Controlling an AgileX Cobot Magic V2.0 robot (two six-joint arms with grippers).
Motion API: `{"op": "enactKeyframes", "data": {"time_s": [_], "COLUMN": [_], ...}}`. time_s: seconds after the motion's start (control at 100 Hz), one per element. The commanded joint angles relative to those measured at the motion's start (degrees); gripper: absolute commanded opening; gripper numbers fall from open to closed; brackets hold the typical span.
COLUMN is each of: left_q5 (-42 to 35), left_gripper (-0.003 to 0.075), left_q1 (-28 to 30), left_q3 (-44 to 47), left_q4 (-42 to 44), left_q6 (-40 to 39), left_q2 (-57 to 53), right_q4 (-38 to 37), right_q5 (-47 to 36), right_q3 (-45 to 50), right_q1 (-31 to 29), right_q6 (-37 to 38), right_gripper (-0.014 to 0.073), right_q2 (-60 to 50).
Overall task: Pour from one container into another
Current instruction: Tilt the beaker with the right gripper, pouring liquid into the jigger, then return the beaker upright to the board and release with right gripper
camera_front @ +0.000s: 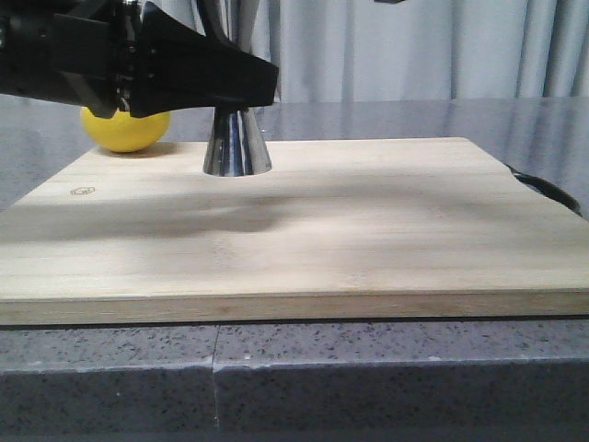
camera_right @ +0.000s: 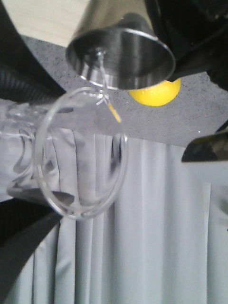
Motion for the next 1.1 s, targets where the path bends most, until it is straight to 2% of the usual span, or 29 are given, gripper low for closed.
{"op": "enactKeyframes", "data": {"time_s": [0.0,0.27,0.48,0.69,0.82,0.99,1.09], "left_q5": [7.22,7.22,7.22,7.22,7.22,7.22,7.22], "left_gripper": [-0.0019,-0.0019,-0.0019,-0.0019,-0.0019,-0.0019,-0.0019], "left_q1": [-0.32,-0.32,-0.32,-0.32,-0.32,-0.32,-0.32], "left_q3": [-1.57,-1.57,-1.57,-1.57,-1.57,-1.57,-1.57], "left_q4": [-3.68,-3.68,-3.68,-3.68,-3.68,-3.68,-3.68], "left_q6": [0.04,0.04,0.04,0.04,0.04,0.04,0.04], "left_q2": [-2.45,-2.45,-2.45,-2.45,-2.45,-2.45,-2.45], "right_q4": [3.69,10.46,15.48,16.21,16.89,23.39,23.77], "right_q5": [0.45,4.27,11.70,8.80,1.67,-4.02,-9.19], "right_q3": [-2.19,-2.19,-2.19,-2.09,-1.37,-0.67,0.06], "right_q1": [-0.07,-0.07,-1.21,-7.01,-11.54,-17.01,-19.77], "right_q6": [5.55,24.95,34.55,47.73,48.32,48.29,48.29], "right_gripper": [0.0329,0.0329,0.0329,0.0329,0.0329,0.0329,0.0329], "right_q2": [-1.93,-1.93,-1.93,-1.93,-1.87,0.36,2.91]}}
